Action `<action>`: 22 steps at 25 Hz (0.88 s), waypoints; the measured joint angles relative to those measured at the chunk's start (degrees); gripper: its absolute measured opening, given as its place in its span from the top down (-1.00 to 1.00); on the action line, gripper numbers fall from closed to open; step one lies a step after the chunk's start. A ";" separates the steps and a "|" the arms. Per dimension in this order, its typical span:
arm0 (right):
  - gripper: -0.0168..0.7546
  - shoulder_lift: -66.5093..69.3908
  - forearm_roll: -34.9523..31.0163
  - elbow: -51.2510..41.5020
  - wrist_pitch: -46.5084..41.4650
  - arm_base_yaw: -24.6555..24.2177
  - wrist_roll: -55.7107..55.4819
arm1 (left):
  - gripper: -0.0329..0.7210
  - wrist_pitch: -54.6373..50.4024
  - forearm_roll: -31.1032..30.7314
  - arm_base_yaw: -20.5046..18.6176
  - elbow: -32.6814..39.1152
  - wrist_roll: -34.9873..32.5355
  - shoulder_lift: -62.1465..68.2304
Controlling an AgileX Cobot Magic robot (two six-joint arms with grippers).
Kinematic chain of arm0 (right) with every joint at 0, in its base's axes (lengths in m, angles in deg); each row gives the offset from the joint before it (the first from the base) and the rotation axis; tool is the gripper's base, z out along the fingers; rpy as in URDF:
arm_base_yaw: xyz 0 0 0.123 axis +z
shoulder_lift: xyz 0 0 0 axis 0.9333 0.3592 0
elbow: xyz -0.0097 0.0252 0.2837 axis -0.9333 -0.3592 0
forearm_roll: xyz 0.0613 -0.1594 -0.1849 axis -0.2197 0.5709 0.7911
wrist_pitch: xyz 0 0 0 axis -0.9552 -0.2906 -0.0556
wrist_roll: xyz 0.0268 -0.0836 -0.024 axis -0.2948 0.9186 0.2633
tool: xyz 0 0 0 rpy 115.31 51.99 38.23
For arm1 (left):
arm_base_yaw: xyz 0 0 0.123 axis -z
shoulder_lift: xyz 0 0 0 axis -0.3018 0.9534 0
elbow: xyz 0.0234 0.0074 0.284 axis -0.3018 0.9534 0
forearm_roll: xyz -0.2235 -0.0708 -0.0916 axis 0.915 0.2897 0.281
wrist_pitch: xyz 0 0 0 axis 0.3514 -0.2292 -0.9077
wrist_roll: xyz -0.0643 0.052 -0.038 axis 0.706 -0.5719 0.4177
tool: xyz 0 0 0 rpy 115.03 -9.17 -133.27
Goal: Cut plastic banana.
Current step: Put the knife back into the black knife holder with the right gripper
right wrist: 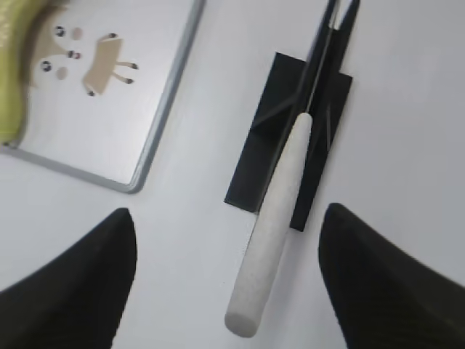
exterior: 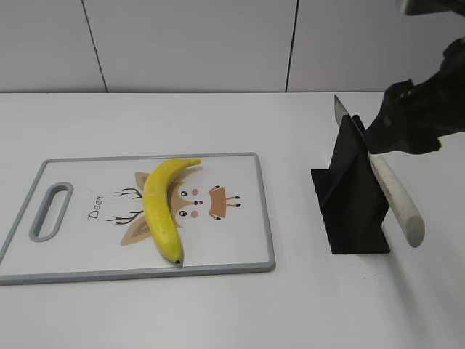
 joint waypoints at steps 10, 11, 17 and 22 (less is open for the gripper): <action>-0.57 -24.87 -2.54 -15.48 0.44 0.00 12.27 | -0.55 0.04 0.00 0.00 0.00 0.00 0.00; -0.57 -27.75 -2.54 -17.39 0.44 0.00 12.63 | -0.55 0.04 0.00 0.00 0.00 0.00 0.00; -0.57 -43.75 -2.54 -25.96 0.44 0.00 13.17 | -0.55 0.04 0.00 0.00 0.00 0.00 0.00; -0.57 -54.27 -2.65 -29.04 -2.31 0.00 13.18 | -0.55 0.07 0.00 0.00 0.00 0.00 0.00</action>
